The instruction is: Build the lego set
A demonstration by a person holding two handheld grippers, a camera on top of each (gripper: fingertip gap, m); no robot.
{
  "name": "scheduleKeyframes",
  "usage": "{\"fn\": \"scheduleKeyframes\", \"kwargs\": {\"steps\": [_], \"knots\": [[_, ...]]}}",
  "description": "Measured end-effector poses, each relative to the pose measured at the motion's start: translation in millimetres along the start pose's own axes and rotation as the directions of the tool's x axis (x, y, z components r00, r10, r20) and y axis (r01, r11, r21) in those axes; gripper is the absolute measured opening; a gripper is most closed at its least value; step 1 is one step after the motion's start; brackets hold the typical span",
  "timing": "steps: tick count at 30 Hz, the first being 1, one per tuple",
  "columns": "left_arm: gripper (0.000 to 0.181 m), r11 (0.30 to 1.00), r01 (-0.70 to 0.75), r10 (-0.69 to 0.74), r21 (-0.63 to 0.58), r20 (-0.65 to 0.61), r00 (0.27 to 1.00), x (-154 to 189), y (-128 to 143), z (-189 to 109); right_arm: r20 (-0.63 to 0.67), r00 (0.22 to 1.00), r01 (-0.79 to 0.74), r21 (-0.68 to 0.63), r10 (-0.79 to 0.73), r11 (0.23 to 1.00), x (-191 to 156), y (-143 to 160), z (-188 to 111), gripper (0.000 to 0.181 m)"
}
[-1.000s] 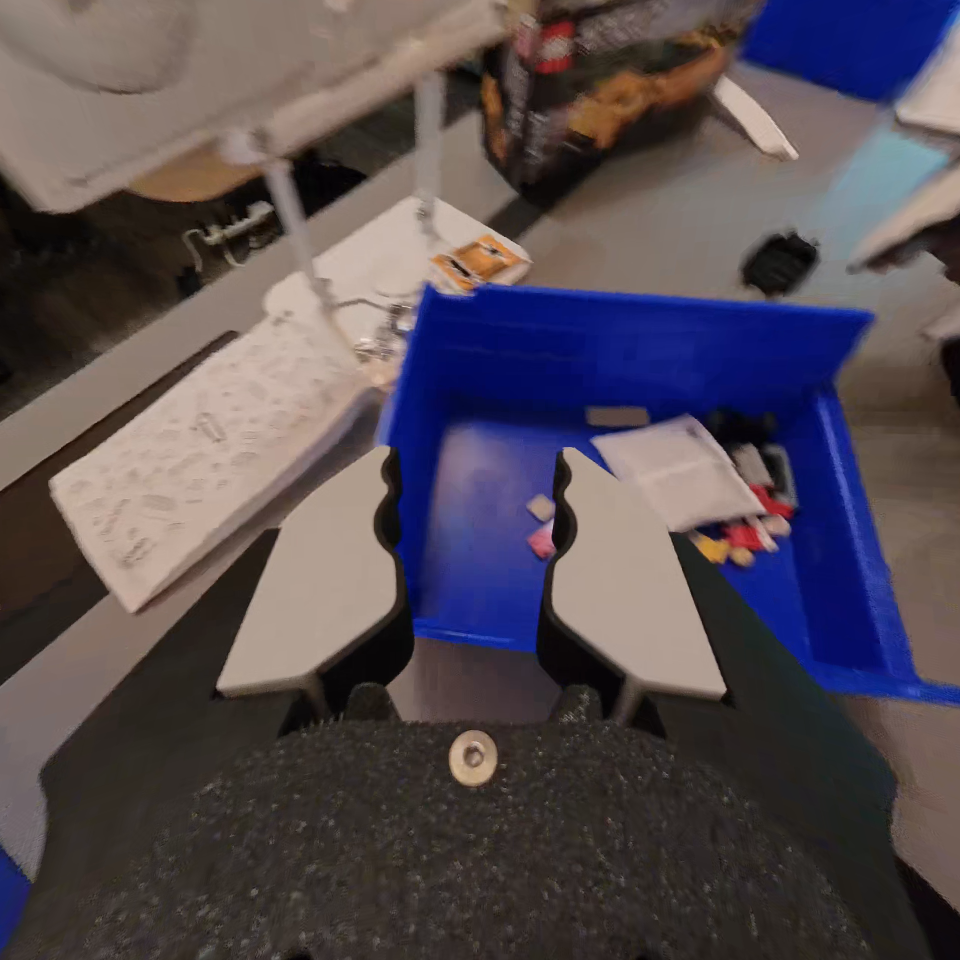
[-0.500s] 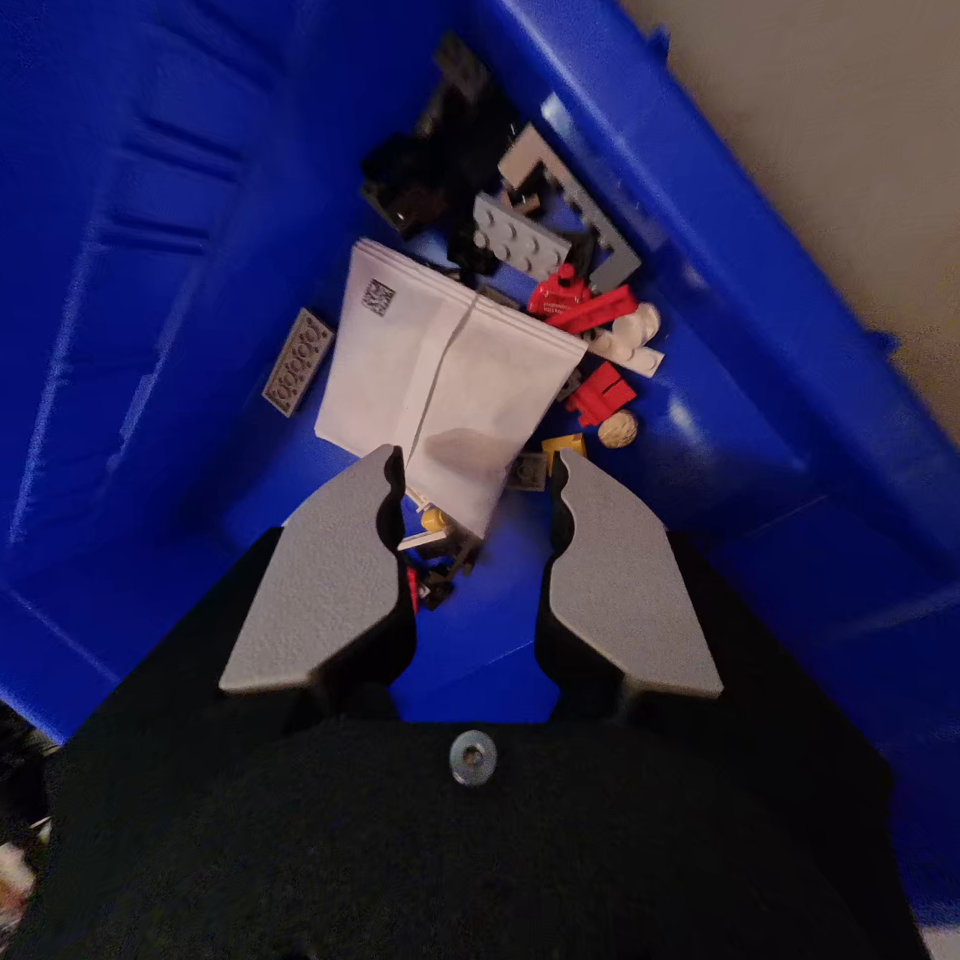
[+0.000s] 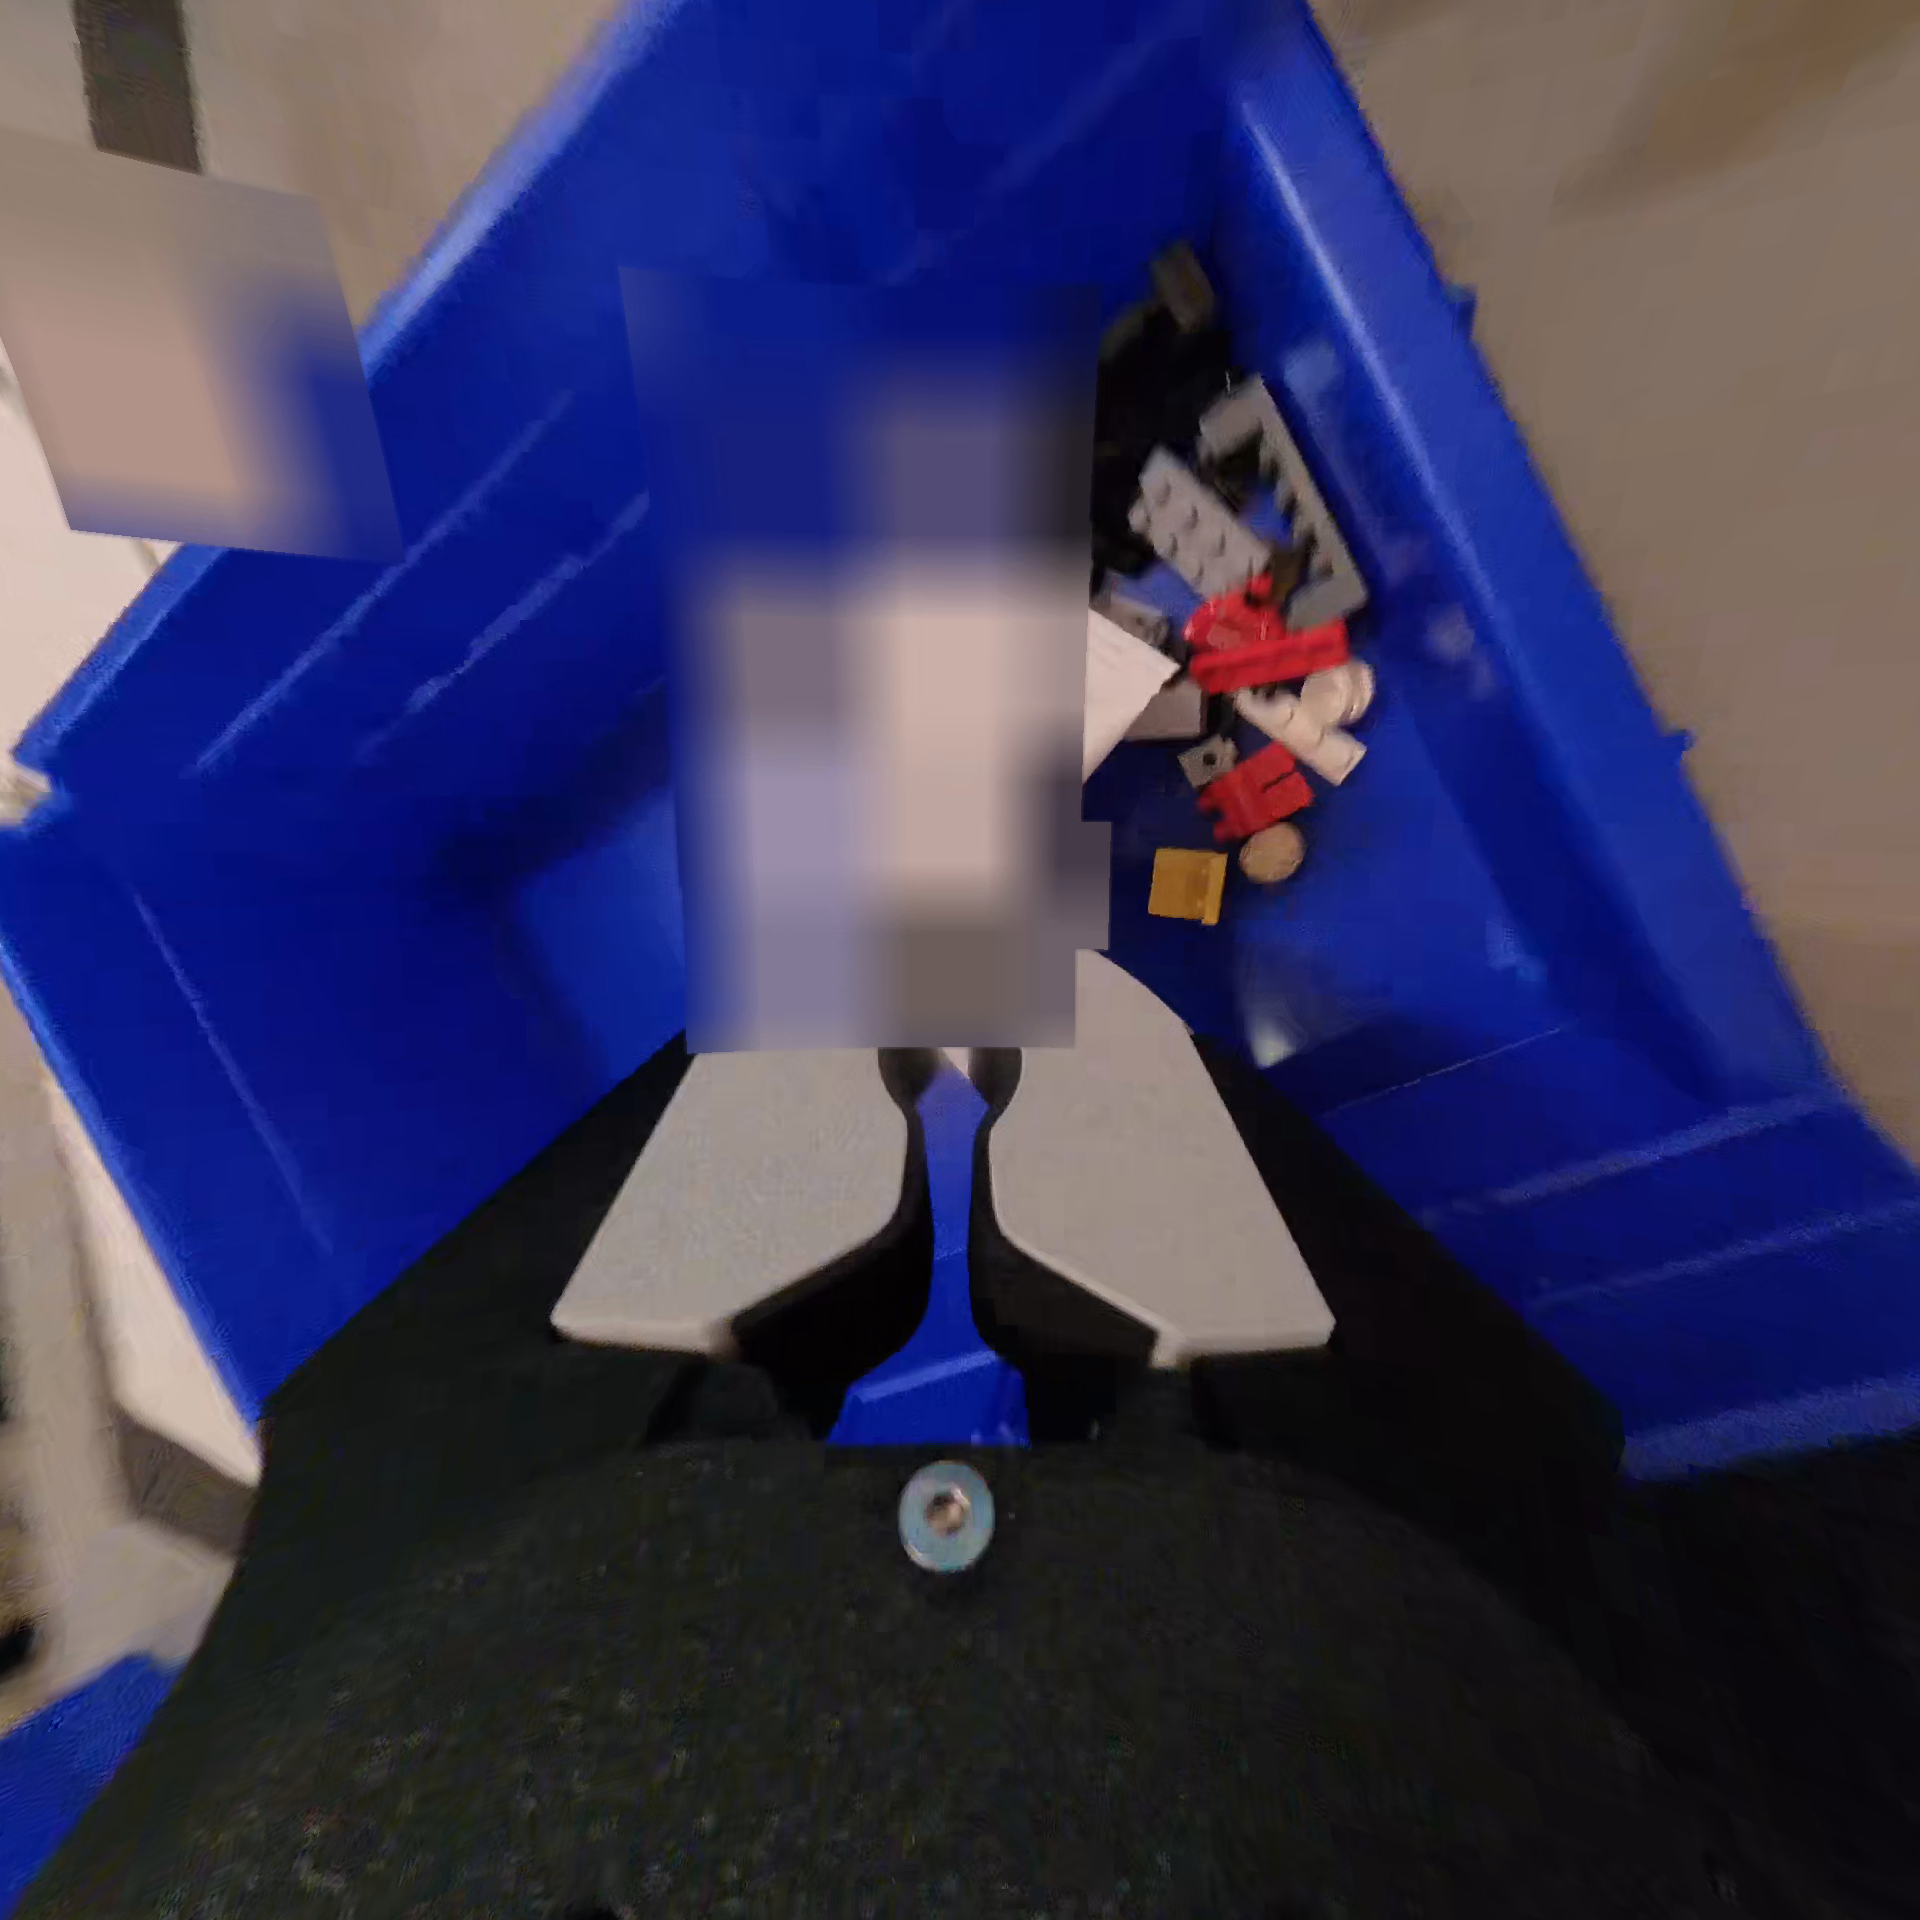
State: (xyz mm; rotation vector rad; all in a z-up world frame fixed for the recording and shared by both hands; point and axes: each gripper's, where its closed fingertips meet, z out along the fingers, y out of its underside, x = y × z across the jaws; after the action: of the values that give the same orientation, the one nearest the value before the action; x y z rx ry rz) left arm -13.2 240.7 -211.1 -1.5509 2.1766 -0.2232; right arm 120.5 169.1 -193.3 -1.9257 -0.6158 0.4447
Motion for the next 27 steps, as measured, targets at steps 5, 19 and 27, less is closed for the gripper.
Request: {"fn": "scheduleKeyframes", "kwargs": {"steps": [5, 19, 27], "knots": [[0.001, 0.747, 0.631, -0.457, 0.210, -0.527, 0.717, 3, -39, -52, -0.036, 0.999, -0.019, -0.051, 0.018, 0.998, -1, 7, 22, 0.052], [0.000, 0.479, 0.779, -0.455, 0.405, -0.644, 0.615, 6, -14, -120, 0.028, 0.986, 0.168, -0.065, -0.166, 0.984, -17, -16, 69, 0.008], [0.000, 0.295, 0.714, -0.500, 0.635, -0.534, 0.682, 2, 5, -174, 0.121, 0.969, 0.224, -0.048, -0.217, 0.973, -40, -51, 149, 0.005]]}}
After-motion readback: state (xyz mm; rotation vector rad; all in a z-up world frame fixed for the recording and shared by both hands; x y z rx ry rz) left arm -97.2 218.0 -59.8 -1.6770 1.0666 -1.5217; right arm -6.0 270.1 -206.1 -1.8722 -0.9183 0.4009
